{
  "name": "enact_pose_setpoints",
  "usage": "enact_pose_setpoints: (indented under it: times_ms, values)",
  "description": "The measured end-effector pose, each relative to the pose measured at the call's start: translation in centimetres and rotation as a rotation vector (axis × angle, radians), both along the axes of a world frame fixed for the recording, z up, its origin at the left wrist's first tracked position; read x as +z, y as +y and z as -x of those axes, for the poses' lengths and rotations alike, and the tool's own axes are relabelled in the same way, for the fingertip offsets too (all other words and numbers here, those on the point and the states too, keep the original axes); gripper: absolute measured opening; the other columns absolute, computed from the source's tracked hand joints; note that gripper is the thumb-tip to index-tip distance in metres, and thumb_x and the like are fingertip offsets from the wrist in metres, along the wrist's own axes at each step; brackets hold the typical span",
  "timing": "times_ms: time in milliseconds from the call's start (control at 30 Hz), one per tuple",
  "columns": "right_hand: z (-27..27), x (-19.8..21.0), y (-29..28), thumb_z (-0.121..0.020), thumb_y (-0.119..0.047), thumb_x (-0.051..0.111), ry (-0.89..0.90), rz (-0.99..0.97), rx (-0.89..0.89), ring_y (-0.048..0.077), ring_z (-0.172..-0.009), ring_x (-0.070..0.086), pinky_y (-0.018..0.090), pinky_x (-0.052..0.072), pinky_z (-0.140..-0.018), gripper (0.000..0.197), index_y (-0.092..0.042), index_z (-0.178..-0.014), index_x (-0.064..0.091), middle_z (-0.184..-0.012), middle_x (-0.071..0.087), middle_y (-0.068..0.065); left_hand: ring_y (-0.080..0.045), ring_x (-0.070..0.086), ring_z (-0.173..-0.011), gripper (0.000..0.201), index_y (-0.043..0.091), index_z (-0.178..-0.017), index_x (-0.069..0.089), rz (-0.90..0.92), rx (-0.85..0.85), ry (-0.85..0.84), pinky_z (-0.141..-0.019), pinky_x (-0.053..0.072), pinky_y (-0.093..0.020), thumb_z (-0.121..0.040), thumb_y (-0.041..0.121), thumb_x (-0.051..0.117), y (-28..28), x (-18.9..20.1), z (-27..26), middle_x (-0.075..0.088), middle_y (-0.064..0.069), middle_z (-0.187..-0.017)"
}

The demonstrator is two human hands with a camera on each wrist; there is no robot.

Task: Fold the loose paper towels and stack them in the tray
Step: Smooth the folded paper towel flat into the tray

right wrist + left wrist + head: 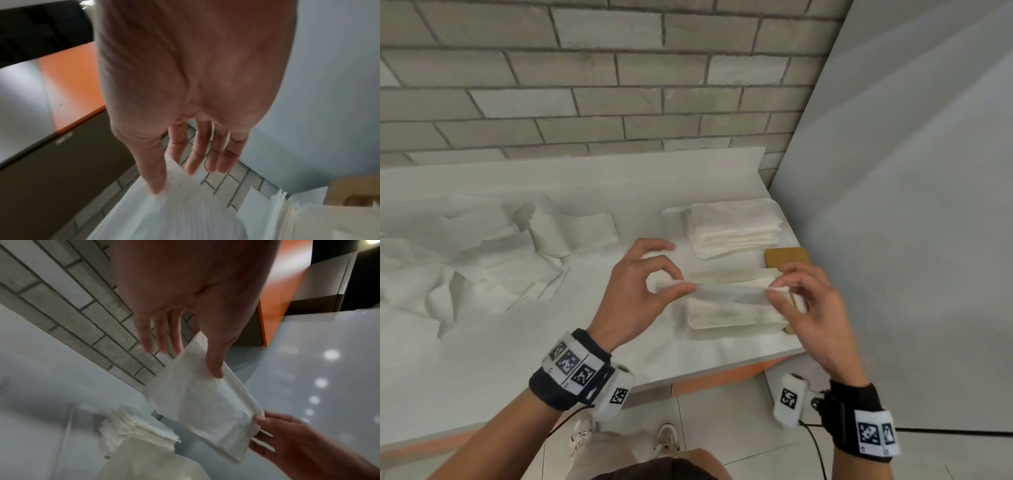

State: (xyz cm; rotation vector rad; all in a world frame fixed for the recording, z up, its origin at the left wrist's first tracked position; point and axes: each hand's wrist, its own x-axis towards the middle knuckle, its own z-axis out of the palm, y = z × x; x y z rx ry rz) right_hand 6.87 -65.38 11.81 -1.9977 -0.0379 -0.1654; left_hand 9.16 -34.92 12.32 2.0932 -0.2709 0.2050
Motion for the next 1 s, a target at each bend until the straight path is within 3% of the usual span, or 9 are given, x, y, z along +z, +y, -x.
enact_pose_setpoints:
  times_ms: [100, 233, 300, 433, 500, 600, 733, 900, 1000]
  values:
    - [-0.5, 1.3, -0.1, -0.099, -0.012, 0.077, 0.095, -0.267, 0.016, 0.018, -0.107, 0.075, 0.040, 0.060, -0.093, 0.029, -0.018, -0.117, 0.056, -0.118, 0.078, -0.003, -0.016, 0.070, -0.074, 0.020, 0.028, -0.086, 0.069, 0.128, 0.004, 0.105, -0.068, 0.057, -0.040, -0.089, 0.039, 0.085, -1.6, 0.2, -0.9, 0.074, 0.007, -0.081]
    - [-2.6, -1.1, -0.2, -0.097, -0.012, 0.080, 0.161, -0.091, -0.080, 0.015, -0.095, 0.079, 0.045, 0.065, -0.080, 0.050, -0.043, -0.122, 0.051, -0.115, 0.079, -0.003, -0.013, 0.060, -0.061, 0.022, 0.032, -0.107, 0.061, -0.009, 0.012, 0.129, -0.060, 0.051, -0.030, -0.095, 0.034, 0.079, -3.7, -3.7, -3.2, 0.064, 0.004, -0.066]
    - [-3.9, -3.5, -0.8, -0.095, -0.018, 0.081, 0.188, 0.120, -0.195, 0.014, -0.090, 0.074, 0.046, 0.065, -0.078, 0.051, -0.044, -0.126, 0.049, -0.107, 0.075, -0.002, -0.017, 0.062, -0.069, 0.034, 0.033, -0.121, 0.052, -0.155, -0.026, 0.160, -0.068, 0.053, -0.034, -0.097, 0.030, 0.075, -4.8, -6.3, -4.2, 0.063, 0.000, -0.071]
    - [-5.5, -7.3, -0.3, -0.098, -0.010, 0.075, 0.254, 0.462, -0.194, 0.032, -0.096, 0.072, 0.037, 0.055, -0.077, 0.056, -0.021, -0.142, 0.043, -0.102, 0.074, 0.015, -0.029, 0.060, -0.100, 0.043, 0.023, -0.134, 0.049, -0.517, -0.094, 0.095, -0.084, 0.047, -0.040, -0.096, 0.025, 0.070, -6.5, -10.0, -5.2, 0.067, -0.006, -0.098]
    - [-5.9, -8.4, 0.2, -0.097, -0.007, 0.075, 0.249, 0.619, -0.188, 0.037, -0.092, 0.073, 0.044, 0.060, -0.075, 0.060, -0.019, -0.142, 0.038, -0.098, 0.074, 0.016, -0.027, 0.054, -0.108, 0.041, 0.019, -0.130, 0.055, -0.517, -0.140, 0.034, -0.086, 0.046, -0.039, -0.093, 0.024, 0.072, -6.6, -10.6, -5.5, 0.067, -0.004, -0.108]
    - [-5.9, -8.6, 0.7, -0.094, -0.012, 0.079, 0.267, 0.741, -0.180, 0.038, -0.092, 0.074, 0.049, 0.063, -0.076, 0.065, -0.018, -0.142, 0.036, -0.102, 0.074, 0.015, -0.024, 0.053, -0.104, 0.028, 0.017, -0.118, 0.063, -0.401, -0.078, -0.106, -0.084, 0.048, -0.037, -0.093, 0.025, 0.073, -4.5, -10.6, -6.8, 0.061, -0.001, -0.111]
    - [-5.4, -6.4, 2.6, -0.099, -0.023, 0.074, 0.156, 0.776, -0.293, 0.040, -0.091, 0.072, 0.043, 0.059, -0.068, 0.049, -0.015, -0.139, 0.048, -0.116, 0.070, 0.015, -0.035, 0.057, -0.105, 0.023, 0.011, -0.111, 0.066, -0.509, 0.077, -0.024, -0.084, 0.053, -0.047, -0.091, 0.020, 0.072, 3.7, -10.6, -12.0, 0.063, -0.011, -0.110]
    - [-5.5, -3.3, 9.3, -0.100, -0.026, 0.074, -0.055, 0.554, -0.199, 0.022, -0.100, 0.072, 0.040, 0.060, -0.077, 0.033, -0.024, -0.128, 0.057, -0.121, 0.073, -0.001, -0.040, 0.038, -0.143, 0.074, 0.007, -0.147, 0.042, -0.677, 0.248, 0.417, -0.109, 0.044, -0.053, -0.091, 0.042, 0.075, 15.0, -13.0, -17.2, 0.045, -0.018, -0.150]
    - [-6.0, -2.6, 14.0, -0.102, -0.029, 0.072, -0.063, 0.482, -0.098, 0.011, -0.100, 0.069, 0.032, 0.056, -0.079, 0.025, -0.028, -0.123, 0.058, -0.119, 0.073, -0.010, -0.039, 0.052, -0.131, 0.060, 0.010, -0.142, 0.046, -0.698, 0.245, 0.405, -0.104, 0.048, -0.051, -0.094, 0.038, 0.070, 18.1, -14.2, -17.0, 0.053, -0.015, -0.141]
